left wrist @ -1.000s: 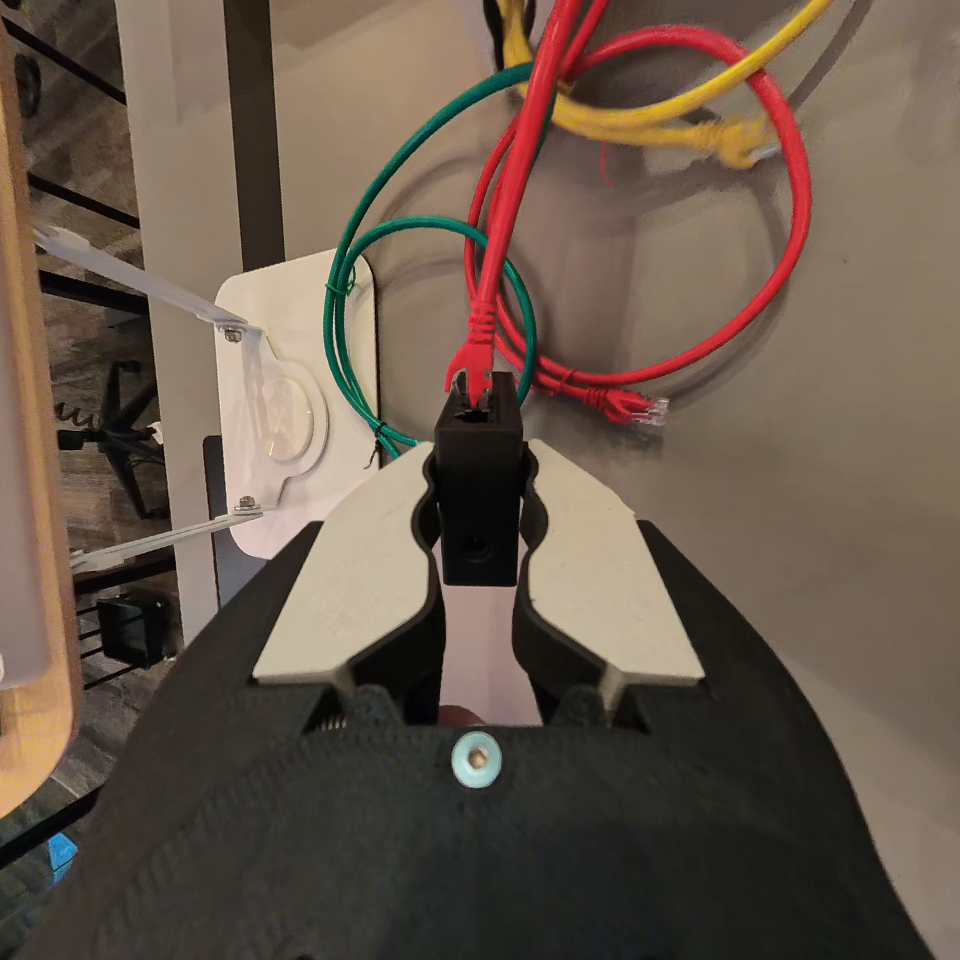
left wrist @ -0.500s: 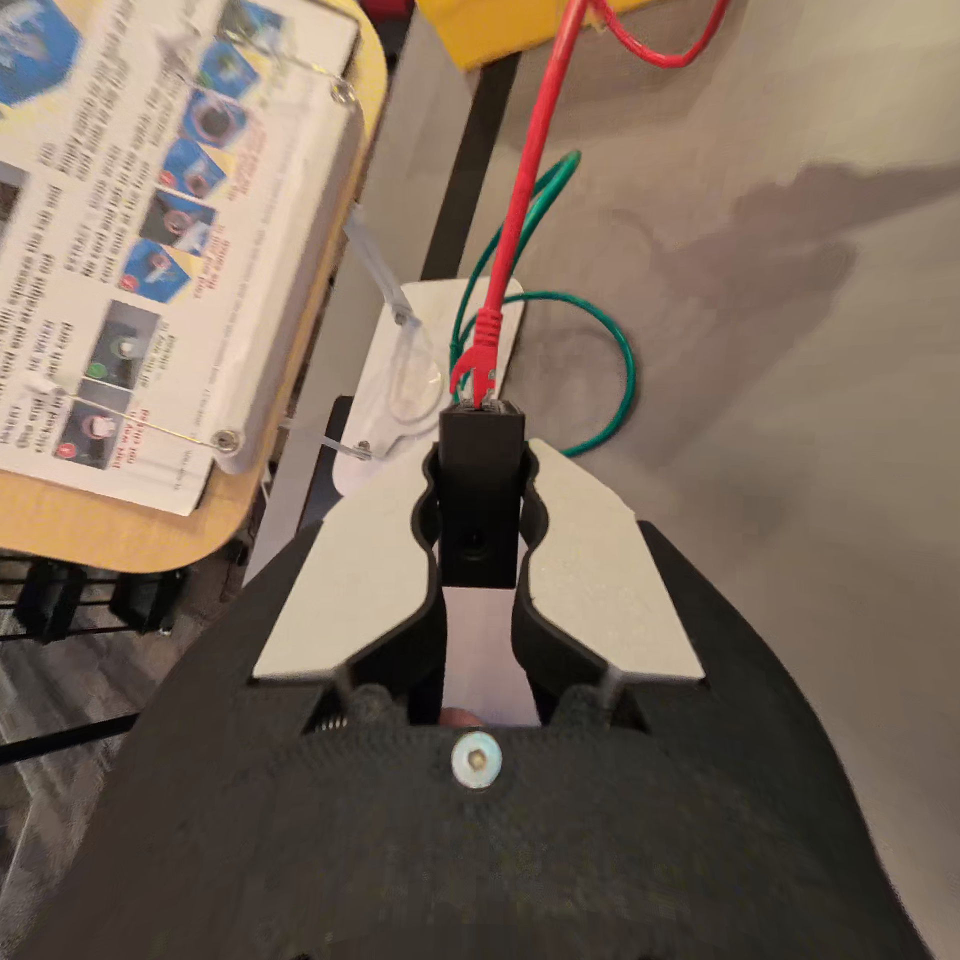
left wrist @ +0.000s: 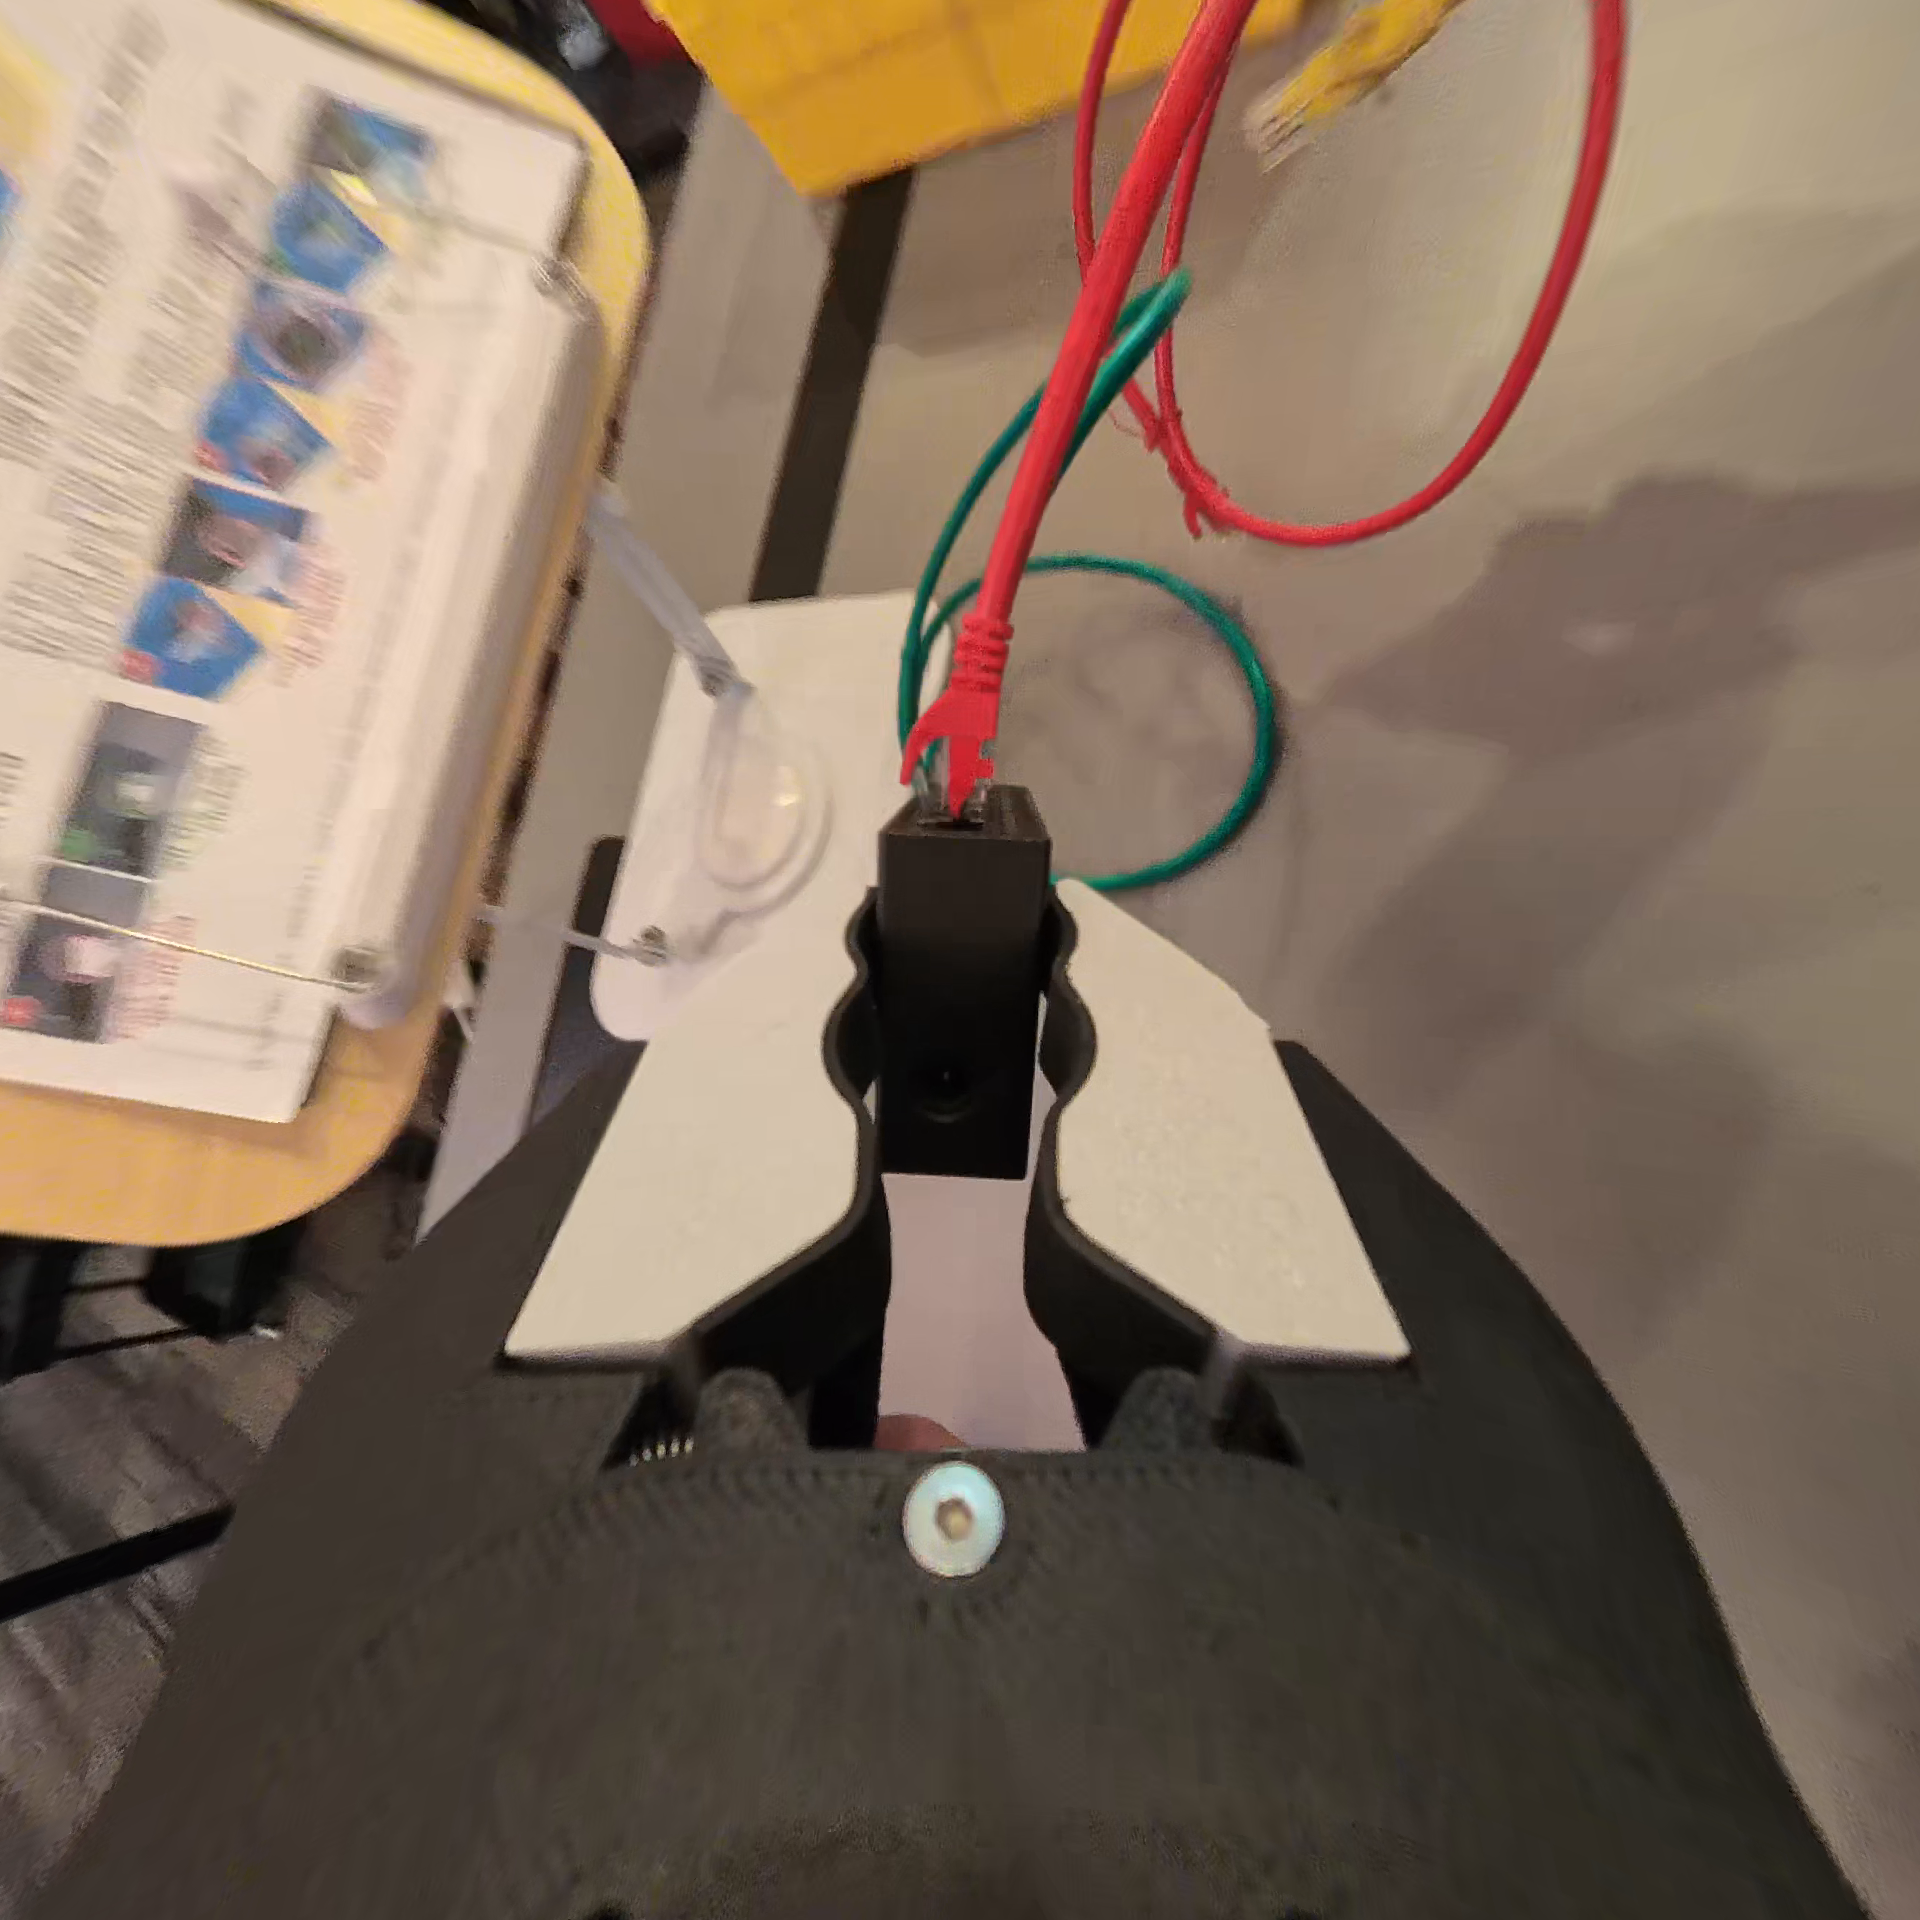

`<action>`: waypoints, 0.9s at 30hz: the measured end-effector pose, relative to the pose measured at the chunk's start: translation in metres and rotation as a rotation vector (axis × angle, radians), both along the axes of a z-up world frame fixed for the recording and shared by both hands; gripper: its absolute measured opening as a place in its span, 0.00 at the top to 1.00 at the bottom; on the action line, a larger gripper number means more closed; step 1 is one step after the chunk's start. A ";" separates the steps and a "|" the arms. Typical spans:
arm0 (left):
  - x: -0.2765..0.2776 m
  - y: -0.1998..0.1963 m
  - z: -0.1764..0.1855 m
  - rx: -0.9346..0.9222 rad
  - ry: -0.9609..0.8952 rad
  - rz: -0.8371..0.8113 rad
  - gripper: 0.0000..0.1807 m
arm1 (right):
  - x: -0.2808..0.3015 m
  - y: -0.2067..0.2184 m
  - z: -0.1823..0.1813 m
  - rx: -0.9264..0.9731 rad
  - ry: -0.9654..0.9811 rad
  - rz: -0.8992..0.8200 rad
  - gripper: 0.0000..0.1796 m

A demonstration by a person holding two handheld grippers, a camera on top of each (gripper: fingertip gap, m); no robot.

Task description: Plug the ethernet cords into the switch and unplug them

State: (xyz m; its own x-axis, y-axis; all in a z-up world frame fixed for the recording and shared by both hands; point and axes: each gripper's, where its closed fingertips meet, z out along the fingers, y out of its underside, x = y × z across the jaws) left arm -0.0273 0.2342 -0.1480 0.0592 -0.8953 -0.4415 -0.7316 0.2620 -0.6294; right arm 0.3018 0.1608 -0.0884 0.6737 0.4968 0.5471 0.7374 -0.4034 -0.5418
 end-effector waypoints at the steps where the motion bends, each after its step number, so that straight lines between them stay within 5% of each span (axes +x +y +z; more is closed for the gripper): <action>1: -0.001 0.000 -0.012 -0.036 0.040 0.000 0.85 | -0.005 0.001 -0.009 -0.017 -0.018 0.002 0.98; 7: 0.014 -0.011 -0.044 -0.231 0.054 -0.069 0.79 | -0.041 0.008 -0.046 -0.076 -0.018 0.032 0.98; 12: 0.024 -0.025 0.003 -0.188 -0.095 -0.108 0.67 | -0.057 0.014 -0.068 -0.109 0.011 0.042 0.98; 18: 0.087 -0.119 0.040 -0.140 -0.101 -0.394 0.63 | -0.077 0.020 -0.075 -0.121 0.057 0.056 0.98; 23: 0.154 -0.186 -0.006 -0.204 0.084 -0.508 0.59 | -0.081 0.021 -0.070 -0.112 0.087 0.047 0.98; 27: 0.197 -0.169 -0.073 -0.265 0.239 -0.279 0.56 | -0.081 0.020 -0.065 -0.095 0.083 0.046 0.98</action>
State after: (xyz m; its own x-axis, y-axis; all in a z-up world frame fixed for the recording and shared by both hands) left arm 0.1694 0.0648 -0.2214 -0.2763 -0.9465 -0.1665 -0.7887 0.3223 -0.5235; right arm 0.2206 0.1804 -0.1530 0.6899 0.5751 0.4396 0.7106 -0.4221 -0.5629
